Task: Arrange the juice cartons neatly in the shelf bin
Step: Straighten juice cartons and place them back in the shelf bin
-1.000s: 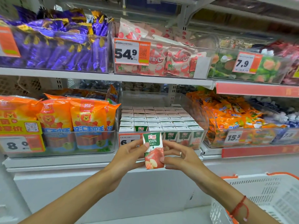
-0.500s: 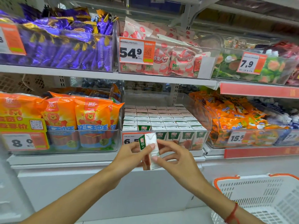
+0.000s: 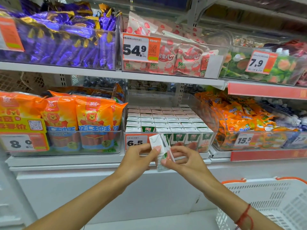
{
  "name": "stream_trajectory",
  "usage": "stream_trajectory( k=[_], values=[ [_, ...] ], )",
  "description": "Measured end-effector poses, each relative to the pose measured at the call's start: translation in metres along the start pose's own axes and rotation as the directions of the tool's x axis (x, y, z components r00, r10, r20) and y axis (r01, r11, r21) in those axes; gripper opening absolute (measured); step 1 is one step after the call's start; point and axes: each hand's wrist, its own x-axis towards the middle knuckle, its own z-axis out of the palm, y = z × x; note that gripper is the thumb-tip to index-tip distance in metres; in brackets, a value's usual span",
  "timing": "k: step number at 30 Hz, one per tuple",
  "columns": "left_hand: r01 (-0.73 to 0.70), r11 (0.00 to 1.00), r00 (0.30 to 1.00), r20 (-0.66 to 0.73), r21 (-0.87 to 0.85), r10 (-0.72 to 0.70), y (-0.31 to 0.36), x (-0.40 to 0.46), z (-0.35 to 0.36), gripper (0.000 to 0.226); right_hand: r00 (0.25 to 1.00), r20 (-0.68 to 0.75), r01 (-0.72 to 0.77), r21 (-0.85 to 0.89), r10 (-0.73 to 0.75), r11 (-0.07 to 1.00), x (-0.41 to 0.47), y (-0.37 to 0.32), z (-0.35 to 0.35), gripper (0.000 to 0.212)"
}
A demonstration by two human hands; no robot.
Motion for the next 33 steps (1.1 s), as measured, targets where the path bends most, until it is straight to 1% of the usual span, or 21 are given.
stream_trajectory(
  k=[3, 5, 6, 8, 10, 12, 14, 16, 18, 19, 22, 24, 26, 28, 29, 31, 33],
  values=[
    [-0.006, 1.0, 0.999, -0.034, -0.022, 0.006, 0.001, 0.0, 0.004, 0.028, 0.986, -0.126, 0.098, -0.125, -0.113, 0.987, -0.002, 0.001, 0.006, 0.045],
    [-0.006, 0.999, 0.999, -0.049, -0.047, 0.004, 0.001, 0.002, 0.004, 0.03, 0.977, -0.144, 0.132, -0.17, -0.157, 0.977, -0.003, 0.0, 0.009, 0.047],
    [0.005, 0.998, 0.999, -0.043, -0.07, -0.008, 0.002, 0.002, 0.004, 0.03, 0.979, -0.128, 0.138, -0.164, -0.16, 0.977, -0.002, 0.0, 0.009, 0.047],
    [0.045, 0.99, 0.999, 0.001, -0.135, -0.045, 0.003, 0.003, 0.001, 0.026, 0.991, -0.047, 0.123, -0.108, -0.129, 0.987, 0.001, -0.001, 0.004, 0.045],
    [0.078, 0.981, 0.996, 0.051, -0.177, -0.07, 0.004, 0.002, -0.003, 0.025, 0.995, 0.089, 0.056, -0.015, -0.055, 0.998, 0.002, -0.003, -0.004, 0.042],
    [0.083, 0.976, 0.994, 0.087, -0.201, -0.066, 0.006, 0.003, -0.006, 0.024, 0.976, 0.217, -0.012, 0.079, -0.005, 0.997, 0.001, -0.005, -0.011, 0.043],
    [0.076, 0.974, 0.993, 0.109, -0.213, -0.053, 0.007, 0.003, -0.009, 0.022, 0.954, 0.301, -0.053, 0.161, 0.002, 0.986, 0.001, -0.005, -0.014, 0.039],
    [0.077, 0.974, 0.991, 0.12, -0.212, -0.053, 0.007, 0.004, -0.01, 0.019, 0.942, 0.337, -0.073, 0.216, -0.004, 0.974, 0.0, -0.005, -0.015, 0.036],
    [0.083, 0.973, 0.992, 0.114, -0.213, -0.06, 0.006, 0.004, -0.011, 0.017, 0.951, 0.308, -0.056, 0.235, -0.02, 0.97, -0.001, -0.006, -0.015, 0.037],
    [0.08, 0.974, 0.994, 0.094, -0.211, -0.061, 0.005, 0.004, -0.011, 0.017, 0.965, 0.263, -0.033, 0.222, -0.027, 0.974, -0.001, -0.006, -0.014, 0.038],
    [0.06, 0.981, 0.998, 0.02, -0.186, -0.057, 0.001, 0.004, -0.011, 0.017, 0.994, 0.067, 0.078, 0.092, -0.085, 0.993, -0.001, -0.006, -0.011, 0.041],
    [0.072, 0.979, 0.997, 0.031, -0.188, -0.068, 0.002, 0.004, -0.008, 0.014, 0.984, -0.019, 0.178, 0.005, -0.178, 0.984, -0.003, -0.006, -0.007, 0.043],
    [0.127, 0.967, 0.992, 0.046, -0.222, -0.119, 0.006, 0.005, -0.005, 0.014, 0.953, -0.073, 0.28, -0.156, -0.294, 0.947, -0.004, -0.006, -0.003, 0.045],
    [0.162, 0.956, 0.986, 0.071, -0.247, -0.149, 0.008, 0.005, -0.003, 0.018, 0.919, -0.09, 0.342, -0.304, -0.384, 0.889, -0.006, -0.005, 0.0, 0.048],
    [0.158, 0.96, 0.985, 0.097, -0.229, -0.139, 0.008, 0.005, -0.002, 0.022, 0.907, -0.092, 0.359, -0.348, -0.412, 0.866, -0.007, -0.006, 0.003, 0.048],
    [0.144, 0.976, 0.981, 0.15, -0.166, -0.119, 0.007, 0.003, -0.002, 0.029, 0.891, -0.075, 0.386, -0.397, -0.448, 0.833, -0.01, -0.006, 0.008, 0.049],
    [0.158, 0.978, 0.975, 0.177, -0.14, -0.132, 0.006, 0.001, -0.004, 0.033, 0.898, -0.022, 0.393, -0.408, -0.439, 0.824, -0.012, -0.007, 0.01, 0.052]
  ],
)
